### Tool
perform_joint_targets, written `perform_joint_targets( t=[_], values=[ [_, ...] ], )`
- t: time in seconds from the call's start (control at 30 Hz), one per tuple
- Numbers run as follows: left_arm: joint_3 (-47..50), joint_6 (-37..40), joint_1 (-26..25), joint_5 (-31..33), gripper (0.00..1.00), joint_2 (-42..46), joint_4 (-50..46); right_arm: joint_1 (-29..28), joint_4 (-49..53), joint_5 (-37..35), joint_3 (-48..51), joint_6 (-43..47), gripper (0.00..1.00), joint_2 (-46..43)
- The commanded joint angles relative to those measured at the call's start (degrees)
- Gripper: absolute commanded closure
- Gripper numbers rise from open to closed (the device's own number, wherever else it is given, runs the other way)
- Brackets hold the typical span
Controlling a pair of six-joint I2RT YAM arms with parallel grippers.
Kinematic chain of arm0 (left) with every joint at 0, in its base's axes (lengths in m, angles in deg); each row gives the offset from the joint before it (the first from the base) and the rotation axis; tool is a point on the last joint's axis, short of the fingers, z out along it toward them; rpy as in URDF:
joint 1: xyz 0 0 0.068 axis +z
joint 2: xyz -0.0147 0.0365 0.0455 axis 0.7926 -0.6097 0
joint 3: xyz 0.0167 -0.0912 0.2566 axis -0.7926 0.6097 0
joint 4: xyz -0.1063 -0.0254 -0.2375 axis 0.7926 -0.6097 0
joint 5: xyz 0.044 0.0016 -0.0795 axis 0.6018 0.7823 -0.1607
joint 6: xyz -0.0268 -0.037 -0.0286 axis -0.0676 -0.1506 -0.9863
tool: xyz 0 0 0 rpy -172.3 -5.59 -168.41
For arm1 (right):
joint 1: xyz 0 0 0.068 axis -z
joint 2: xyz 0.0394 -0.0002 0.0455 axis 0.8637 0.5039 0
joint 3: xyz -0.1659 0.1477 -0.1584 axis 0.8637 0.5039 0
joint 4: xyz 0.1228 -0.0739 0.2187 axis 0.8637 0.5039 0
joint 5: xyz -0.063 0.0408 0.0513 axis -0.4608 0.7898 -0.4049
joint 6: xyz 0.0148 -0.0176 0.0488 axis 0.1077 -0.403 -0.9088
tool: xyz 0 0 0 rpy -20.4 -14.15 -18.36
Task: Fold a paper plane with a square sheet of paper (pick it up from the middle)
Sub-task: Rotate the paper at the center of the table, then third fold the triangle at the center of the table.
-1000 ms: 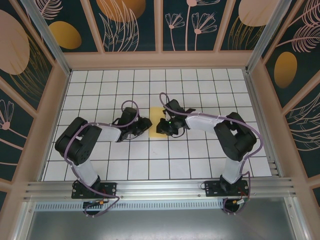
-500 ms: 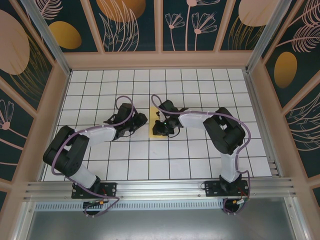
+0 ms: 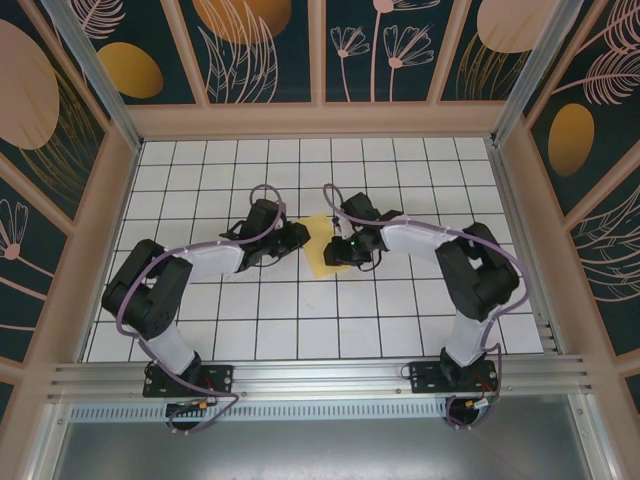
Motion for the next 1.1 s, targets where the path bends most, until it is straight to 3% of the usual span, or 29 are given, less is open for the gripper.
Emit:
perform_joint_targets(
  t=[0.0,0.17,0.37,0.7,1.07],
  values=[
    [-1.75,0.44,-1.50,-3.33,0.74,-3.03,2.86,3.16,-4.13,-1.71,4.75,-10.10,0.57,-7.68],
    [-2.00,-0.37,-2.64,-4.08,0.82,-6.11,3.23,7.70,-8.75,1.17,11.66,-19.18,0.50,-12.63],
    [-1.64,-0.88,-2.58,-1.47,0.84,-8.15,2.16,6.68,-10.85,4.34,12.70,-24.01,0.46,-10.28],
    [0.29,-3.08,-2.53,3.70,0.86,-10.02,-1.45,4.48,-9.52,2.72,9.90,-25.02,0.45,-4.90],
    [1.35,-3.61,-2.60,3.22,0.87,-10.22,-0.31,4.48,-9.89,3.03,8.14,-23.78,0.45,-2.37]
  ],
)
